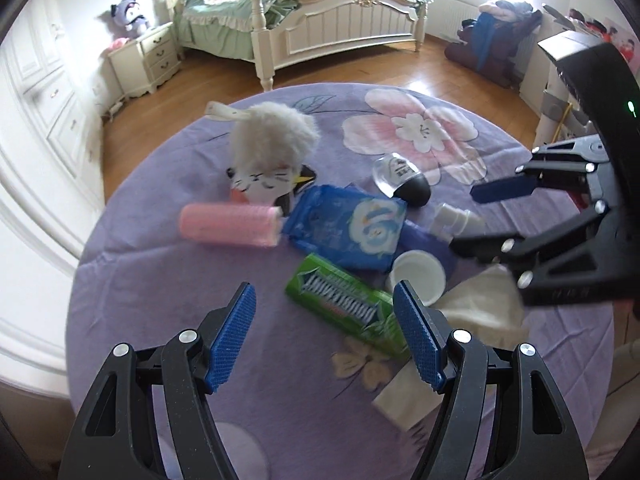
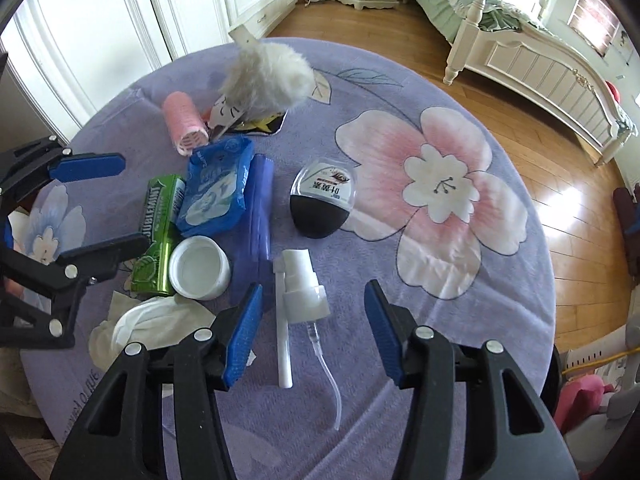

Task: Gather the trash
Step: 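Move both open grippers back over the table, then grasp the green Doublemint gum pack with the left gripper while the right grasps the spray pump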

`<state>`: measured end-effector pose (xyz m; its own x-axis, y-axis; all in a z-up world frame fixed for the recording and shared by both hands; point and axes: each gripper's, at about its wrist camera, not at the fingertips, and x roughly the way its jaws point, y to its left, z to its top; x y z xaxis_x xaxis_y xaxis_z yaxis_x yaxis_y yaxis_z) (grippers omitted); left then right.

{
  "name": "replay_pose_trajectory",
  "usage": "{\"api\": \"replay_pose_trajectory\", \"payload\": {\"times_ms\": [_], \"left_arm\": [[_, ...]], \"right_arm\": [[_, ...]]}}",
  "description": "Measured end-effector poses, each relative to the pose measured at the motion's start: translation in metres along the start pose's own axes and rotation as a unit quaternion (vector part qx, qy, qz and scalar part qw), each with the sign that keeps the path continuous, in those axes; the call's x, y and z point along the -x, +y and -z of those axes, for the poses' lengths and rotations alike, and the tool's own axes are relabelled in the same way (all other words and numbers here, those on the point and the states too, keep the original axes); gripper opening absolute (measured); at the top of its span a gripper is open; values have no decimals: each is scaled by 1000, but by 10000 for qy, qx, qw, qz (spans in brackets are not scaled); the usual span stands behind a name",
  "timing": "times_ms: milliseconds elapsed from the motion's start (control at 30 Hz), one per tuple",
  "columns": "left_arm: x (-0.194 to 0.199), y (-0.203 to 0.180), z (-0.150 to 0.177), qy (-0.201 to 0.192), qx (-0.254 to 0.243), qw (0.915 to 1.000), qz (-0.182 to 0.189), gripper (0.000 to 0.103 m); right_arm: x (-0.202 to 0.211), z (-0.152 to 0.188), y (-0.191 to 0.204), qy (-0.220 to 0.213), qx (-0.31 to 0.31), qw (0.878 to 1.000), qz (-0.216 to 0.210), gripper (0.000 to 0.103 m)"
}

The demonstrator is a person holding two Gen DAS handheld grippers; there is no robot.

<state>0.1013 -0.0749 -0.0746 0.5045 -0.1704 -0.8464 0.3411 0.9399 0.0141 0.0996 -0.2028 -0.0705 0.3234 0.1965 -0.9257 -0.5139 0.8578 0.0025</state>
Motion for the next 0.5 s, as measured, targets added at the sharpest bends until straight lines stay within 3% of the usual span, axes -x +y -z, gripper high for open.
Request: {"api": "replay_pose_trajectory", "payload": {"times_ms": [67, 167, 233, 433, 500], "left_arm": [[-7, -11, -3, 45, -48, 10000, -30, 71], [-15, -16, 0, 162, -221, 9989, -380, 60], [-14, -7, 8, 297, -128, 9992, -232, 52], [-6, 17, 26, 521, 162, 9983, -199, 52], [-6, 16, 24, 515, 123, 9985, -150, 46]], "right_arm": [[-5, 0, 1, 52, 12, 10000, -19, 45], [-5, 1, -5, 50, -62, 9999, -71, 37], [-4, 2, -9, 47, -92, 9999, -75, 36], [-5, 3, -11, 33, 39, 9999, -135, 36], [-6, 1, -10, 6, 47, 9998, -175, 29]]}}
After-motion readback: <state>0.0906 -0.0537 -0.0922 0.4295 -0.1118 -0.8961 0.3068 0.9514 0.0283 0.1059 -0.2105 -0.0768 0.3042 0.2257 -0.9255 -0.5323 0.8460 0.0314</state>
